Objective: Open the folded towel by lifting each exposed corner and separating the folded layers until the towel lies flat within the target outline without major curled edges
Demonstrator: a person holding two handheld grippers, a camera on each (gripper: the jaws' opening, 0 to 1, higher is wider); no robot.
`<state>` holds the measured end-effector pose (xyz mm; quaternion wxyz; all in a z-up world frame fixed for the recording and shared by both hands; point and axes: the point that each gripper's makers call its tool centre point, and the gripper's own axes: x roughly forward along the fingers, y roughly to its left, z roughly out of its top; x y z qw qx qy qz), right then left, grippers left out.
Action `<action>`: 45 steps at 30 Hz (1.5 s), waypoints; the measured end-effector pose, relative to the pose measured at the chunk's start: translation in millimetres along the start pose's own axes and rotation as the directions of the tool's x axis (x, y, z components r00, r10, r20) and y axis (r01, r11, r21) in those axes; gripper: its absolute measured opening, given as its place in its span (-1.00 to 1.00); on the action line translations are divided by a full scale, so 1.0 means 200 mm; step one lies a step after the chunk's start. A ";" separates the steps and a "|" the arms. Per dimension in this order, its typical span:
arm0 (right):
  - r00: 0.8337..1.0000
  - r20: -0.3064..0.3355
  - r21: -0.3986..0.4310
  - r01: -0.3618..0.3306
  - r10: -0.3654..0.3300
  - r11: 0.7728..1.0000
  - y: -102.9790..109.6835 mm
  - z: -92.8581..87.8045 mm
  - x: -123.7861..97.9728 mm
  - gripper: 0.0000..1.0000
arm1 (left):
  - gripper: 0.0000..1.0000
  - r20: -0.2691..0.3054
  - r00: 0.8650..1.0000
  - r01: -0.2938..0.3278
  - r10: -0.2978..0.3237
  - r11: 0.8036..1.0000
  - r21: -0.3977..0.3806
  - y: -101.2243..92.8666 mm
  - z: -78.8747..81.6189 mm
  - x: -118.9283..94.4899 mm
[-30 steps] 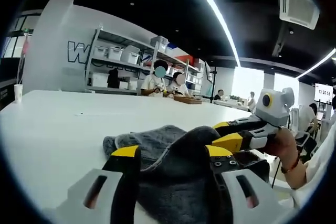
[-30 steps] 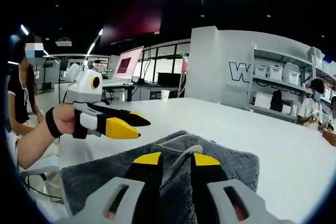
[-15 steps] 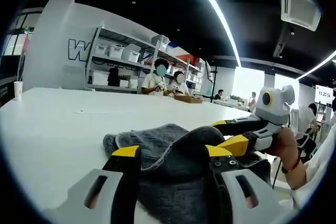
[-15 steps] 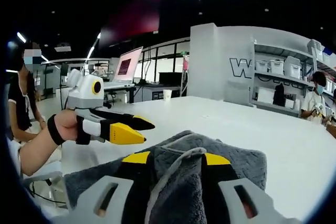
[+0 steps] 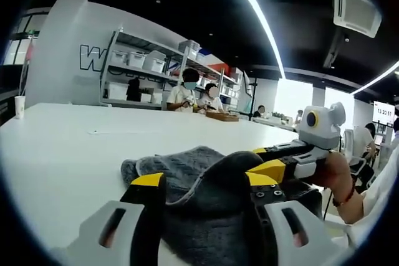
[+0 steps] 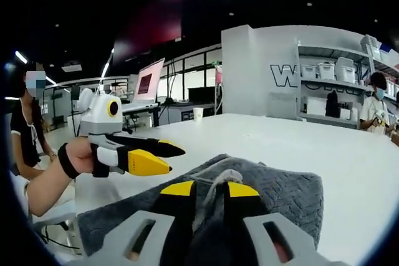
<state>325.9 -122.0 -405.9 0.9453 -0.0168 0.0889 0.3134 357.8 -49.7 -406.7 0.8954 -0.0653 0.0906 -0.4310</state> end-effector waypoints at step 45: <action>0.993 0.056 -0.064 -0.101 0.104 0.993 0.14 0.00 -0.15 -1.00 | -0.13 -0.048 0.998 -0.039 0.036 0.996 -0.078 0.09 -0.07 0.05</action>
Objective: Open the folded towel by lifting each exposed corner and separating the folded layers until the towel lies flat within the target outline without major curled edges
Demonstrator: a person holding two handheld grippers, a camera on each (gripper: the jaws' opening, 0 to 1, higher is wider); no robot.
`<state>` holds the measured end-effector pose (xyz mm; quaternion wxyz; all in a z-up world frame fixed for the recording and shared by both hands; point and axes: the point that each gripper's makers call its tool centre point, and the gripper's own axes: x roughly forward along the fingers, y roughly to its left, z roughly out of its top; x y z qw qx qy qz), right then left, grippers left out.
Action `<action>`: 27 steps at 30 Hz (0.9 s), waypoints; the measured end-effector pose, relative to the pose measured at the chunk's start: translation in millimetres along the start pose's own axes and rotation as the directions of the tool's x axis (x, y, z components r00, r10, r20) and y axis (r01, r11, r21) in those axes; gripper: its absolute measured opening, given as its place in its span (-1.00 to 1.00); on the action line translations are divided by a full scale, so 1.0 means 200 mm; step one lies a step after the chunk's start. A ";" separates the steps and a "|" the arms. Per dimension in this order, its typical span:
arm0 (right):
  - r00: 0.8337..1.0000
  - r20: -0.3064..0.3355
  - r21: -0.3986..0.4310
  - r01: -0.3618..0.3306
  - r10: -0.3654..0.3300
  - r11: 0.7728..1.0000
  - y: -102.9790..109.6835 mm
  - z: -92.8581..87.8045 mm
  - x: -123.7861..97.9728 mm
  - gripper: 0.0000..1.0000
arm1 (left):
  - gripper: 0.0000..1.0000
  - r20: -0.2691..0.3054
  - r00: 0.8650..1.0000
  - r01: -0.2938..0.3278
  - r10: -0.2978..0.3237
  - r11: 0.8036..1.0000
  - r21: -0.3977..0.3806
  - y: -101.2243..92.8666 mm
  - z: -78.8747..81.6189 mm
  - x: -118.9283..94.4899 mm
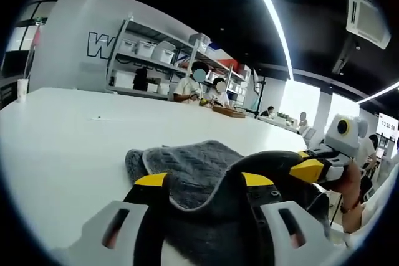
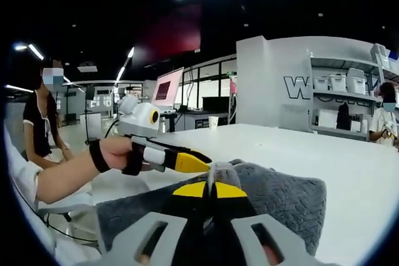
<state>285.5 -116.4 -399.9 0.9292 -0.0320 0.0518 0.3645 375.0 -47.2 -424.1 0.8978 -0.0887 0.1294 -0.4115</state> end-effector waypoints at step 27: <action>1.000 0.001 0.003 -0.008 0.008 1.000 0.02 -0.02 -0.03 -1.00 | -0.18 -0.029 0.998 -0.055 0.056 0.998 0.015 0.09 -0.02 0.10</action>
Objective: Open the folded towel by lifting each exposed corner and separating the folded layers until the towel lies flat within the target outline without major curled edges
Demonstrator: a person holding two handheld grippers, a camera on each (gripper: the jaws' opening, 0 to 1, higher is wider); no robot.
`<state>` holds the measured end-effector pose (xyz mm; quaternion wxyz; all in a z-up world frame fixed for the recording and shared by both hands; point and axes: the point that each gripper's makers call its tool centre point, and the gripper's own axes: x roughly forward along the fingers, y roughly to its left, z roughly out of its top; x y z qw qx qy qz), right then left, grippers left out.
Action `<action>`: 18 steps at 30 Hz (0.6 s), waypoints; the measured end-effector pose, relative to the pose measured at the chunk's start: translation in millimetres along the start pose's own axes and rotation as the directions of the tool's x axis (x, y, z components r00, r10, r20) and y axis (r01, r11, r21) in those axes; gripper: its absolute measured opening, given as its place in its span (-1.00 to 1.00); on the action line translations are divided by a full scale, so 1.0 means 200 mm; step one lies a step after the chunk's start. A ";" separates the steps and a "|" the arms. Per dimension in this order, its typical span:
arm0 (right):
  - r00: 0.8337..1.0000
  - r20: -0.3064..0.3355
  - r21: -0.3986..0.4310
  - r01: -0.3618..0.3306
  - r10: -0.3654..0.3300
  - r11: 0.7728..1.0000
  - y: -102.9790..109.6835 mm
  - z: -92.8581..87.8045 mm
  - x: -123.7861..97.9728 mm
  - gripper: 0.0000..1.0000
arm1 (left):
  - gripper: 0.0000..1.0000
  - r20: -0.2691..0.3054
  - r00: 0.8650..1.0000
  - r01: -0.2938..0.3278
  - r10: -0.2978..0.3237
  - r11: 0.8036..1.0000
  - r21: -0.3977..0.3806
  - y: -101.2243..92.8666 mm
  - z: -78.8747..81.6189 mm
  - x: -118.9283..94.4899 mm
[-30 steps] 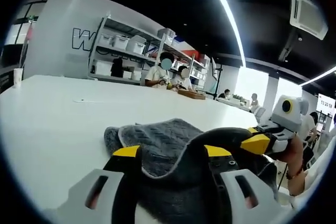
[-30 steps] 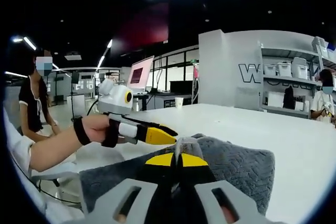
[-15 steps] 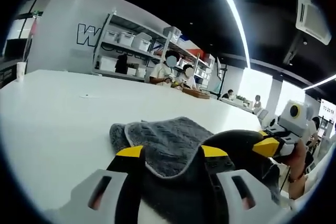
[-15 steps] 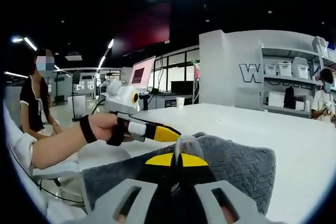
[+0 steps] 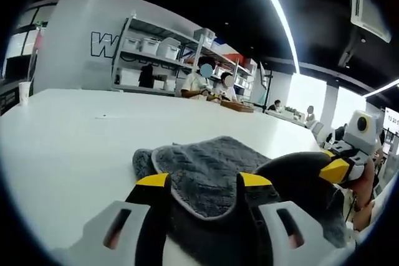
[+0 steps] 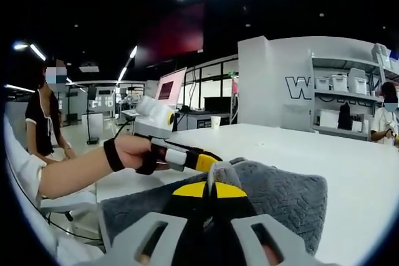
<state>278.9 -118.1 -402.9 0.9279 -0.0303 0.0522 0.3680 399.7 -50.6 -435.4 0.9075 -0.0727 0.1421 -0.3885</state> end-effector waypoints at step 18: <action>1.000 -0.003 0.004 -0.004 0.004 1.000 0.01 -0.02 -0.01 -1.00 | -0.14 -0.066 0.997 -0.045 0.045 0.999 -0.007 0.01 -0.10 0.05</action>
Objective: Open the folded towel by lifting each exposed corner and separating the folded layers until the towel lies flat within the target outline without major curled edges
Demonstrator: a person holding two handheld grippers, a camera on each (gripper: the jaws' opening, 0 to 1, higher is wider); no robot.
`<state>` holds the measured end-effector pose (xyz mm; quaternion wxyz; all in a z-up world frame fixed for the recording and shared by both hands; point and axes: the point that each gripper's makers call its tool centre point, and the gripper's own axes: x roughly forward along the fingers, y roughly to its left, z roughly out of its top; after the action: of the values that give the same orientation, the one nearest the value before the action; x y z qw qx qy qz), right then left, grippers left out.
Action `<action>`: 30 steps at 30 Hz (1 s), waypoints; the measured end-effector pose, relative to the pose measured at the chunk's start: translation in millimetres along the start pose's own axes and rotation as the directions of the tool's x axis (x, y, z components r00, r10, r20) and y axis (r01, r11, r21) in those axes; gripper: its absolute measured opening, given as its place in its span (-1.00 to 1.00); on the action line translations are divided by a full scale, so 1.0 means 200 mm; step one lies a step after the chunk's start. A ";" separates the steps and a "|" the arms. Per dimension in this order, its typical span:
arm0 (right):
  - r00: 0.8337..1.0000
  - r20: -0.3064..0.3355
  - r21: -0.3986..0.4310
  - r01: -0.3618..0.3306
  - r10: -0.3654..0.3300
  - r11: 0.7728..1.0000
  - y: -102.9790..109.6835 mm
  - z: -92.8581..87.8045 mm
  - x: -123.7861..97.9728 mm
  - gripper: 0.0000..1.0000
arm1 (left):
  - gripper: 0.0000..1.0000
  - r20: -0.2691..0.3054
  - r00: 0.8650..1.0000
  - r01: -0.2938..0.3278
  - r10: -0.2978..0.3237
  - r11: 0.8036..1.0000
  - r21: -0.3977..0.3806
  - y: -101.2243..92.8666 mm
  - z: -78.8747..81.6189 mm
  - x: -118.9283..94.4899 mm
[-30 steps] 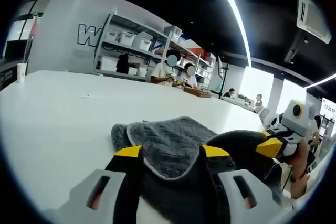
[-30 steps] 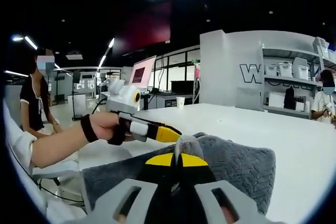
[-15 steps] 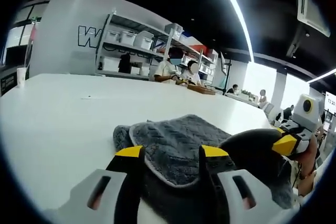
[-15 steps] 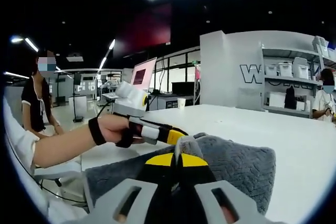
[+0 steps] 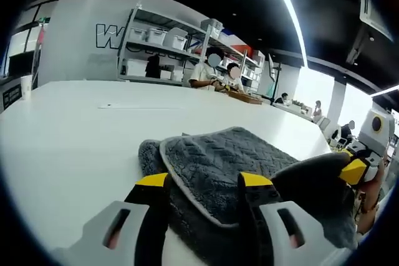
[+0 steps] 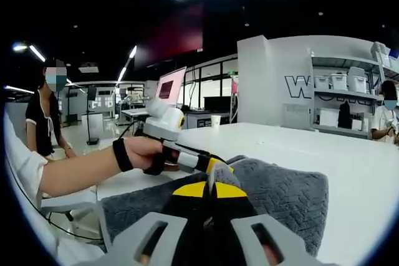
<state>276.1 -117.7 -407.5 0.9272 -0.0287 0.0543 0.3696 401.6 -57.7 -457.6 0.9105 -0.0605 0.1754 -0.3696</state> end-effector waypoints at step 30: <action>0.999 0.021 -0.022 -0.030 0.030 0.999 0.04 0.00 -0.01 -1.00 | -0.26 -0.019 0.999 -0.036 0.035 0.998 -0.042 0.09 0.01 0.13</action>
<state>268.5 -113.8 -407.5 0.9217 -0.0342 0.0408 0.3842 431.7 -63.2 -466.3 0.9137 -0.0731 0.1926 -0.3504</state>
